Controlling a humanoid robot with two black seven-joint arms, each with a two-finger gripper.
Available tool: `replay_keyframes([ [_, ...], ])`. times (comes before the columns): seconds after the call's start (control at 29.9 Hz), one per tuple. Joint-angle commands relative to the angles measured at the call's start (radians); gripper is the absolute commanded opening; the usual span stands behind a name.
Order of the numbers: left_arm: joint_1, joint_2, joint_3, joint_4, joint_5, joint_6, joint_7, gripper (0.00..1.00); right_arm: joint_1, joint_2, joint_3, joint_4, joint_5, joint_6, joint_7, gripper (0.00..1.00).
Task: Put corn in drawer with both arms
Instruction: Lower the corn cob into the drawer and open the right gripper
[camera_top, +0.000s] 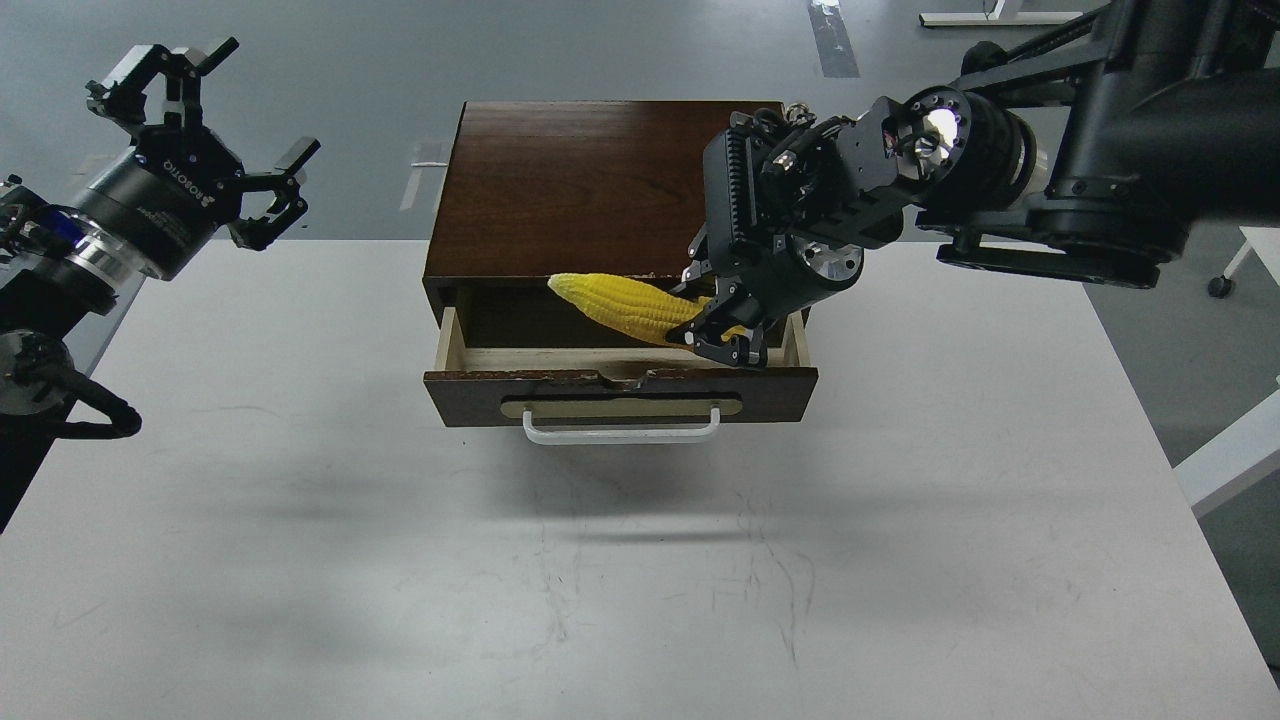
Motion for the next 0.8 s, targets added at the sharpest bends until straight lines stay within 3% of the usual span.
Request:
replay_keyframes([
  [0.0, 0.000, 0.000, 0.000, 0.000, 0.000, 0.000, 0.000, 0.98, -0.001, 0.000, 0.001, 0.000, 0.001, 0.000, 0.000, 0.37],
  [0.77, 0.000, -0.002, 0.000, 0.000, 0.000, 0.000, 0.000, 0.98, -0.008, 0.003, 0.005, 0.000, 0.002, 0.000, 0.000, 0.49],
])
